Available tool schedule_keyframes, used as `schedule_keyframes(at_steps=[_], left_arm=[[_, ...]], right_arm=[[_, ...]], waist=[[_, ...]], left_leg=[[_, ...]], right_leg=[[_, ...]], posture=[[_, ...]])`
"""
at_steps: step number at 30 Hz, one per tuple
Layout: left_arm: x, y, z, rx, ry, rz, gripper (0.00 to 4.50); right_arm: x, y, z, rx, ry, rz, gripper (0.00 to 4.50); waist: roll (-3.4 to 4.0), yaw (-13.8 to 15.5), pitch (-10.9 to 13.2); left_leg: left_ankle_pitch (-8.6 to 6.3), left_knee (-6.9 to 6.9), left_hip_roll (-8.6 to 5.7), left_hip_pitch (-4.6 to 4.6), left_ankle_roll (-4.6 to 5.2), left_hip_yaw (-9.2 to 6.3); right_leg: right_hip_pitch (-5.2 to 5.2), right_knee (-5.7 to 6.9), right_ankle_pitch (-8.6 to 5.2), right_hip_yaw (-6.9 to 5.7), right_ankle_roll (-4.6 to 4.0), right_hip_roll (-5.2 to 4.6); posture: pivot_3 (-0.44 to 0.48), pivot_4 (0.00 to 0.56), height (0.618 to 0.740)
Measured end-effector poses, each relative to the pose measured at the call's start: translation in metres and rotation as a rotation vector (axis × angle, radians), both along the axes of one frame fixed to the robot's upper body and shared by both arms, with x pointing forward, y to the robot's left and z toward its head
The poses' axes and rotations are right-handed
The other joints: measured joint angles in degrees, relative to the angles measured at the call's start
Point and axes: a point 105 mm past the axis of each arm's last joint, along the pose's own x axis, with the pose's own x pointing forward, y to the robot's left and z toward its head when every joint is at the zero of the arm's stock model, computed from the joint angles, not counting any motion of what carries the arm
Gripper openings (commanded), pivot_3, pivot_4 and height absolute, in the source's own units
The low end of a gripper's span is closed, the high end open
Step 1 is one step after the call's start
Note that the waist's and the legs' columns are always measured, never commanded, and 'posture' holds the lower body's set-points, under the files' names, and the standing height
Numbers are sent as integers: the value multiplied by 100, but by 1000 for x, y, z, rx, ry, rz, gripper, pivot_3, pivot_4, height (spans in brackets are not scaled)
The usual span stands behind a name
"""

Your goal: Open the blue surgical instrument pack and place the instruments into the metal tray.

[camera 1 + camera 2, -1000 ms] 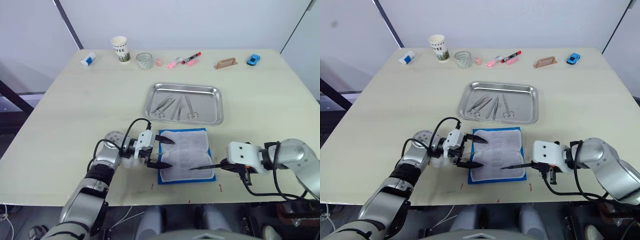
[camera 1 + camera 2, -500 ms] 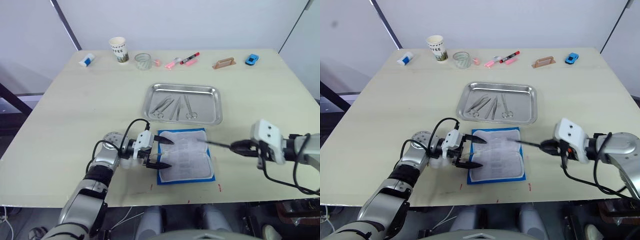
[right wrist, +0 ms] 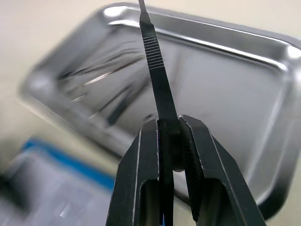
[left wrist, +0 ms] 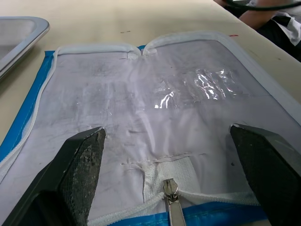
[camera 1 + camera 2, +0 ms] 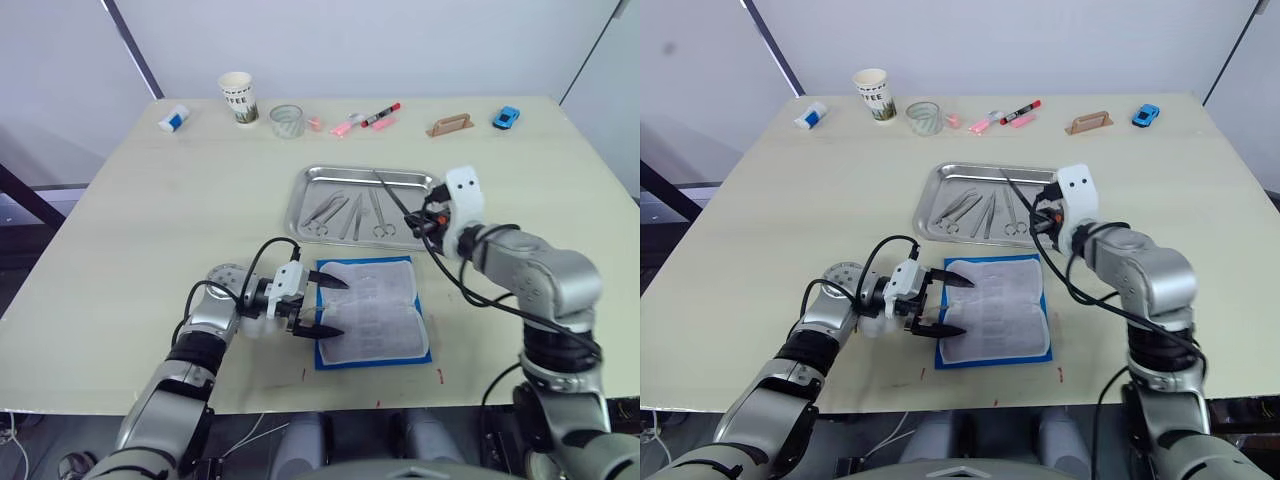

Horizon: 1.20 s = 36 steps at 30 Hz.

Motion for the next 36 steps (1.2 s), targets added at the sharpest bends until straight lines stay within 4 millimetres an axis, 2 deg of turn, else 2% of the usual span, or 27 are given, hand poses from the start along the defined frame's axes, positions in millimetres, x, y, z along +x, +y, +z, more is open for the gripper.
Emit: schedule_keyframes(at_steps=[7,11,15,36], left_arm=[[-1,3,-1,-3,3,14,4500],[-2,6,-2,-5,5,23,4500],[-3,6,-3,-5,4,23,4500],[-3,6,-2,-9,-6,29,4500]], right_arm=[[30,10,-20,26,54,-163,85],[35,23,-36,37,90,-187,85],[41,28,-41,35,87,-215,85],[47,28,-50,22,93,-237,85]], waist=[[3,-72,-3],[10,-120,-6],[11,-128,-7],[12,-143,-7]], left_leg=[[0,-3,0,4,0,-2],[0,-3,2,5,0,-2],[0,-4,3,5,0,-1],[0,-7,5,4,0,0]], right_leg=[[1,4,0,-1,0,1],[1,7,0,0,0,0],[1,6,0,-1,0,-1],[0,4,0,2,0,-2]], posture=[[0,150,740],[0,150,740],[0,150,740],[0,150,740]])
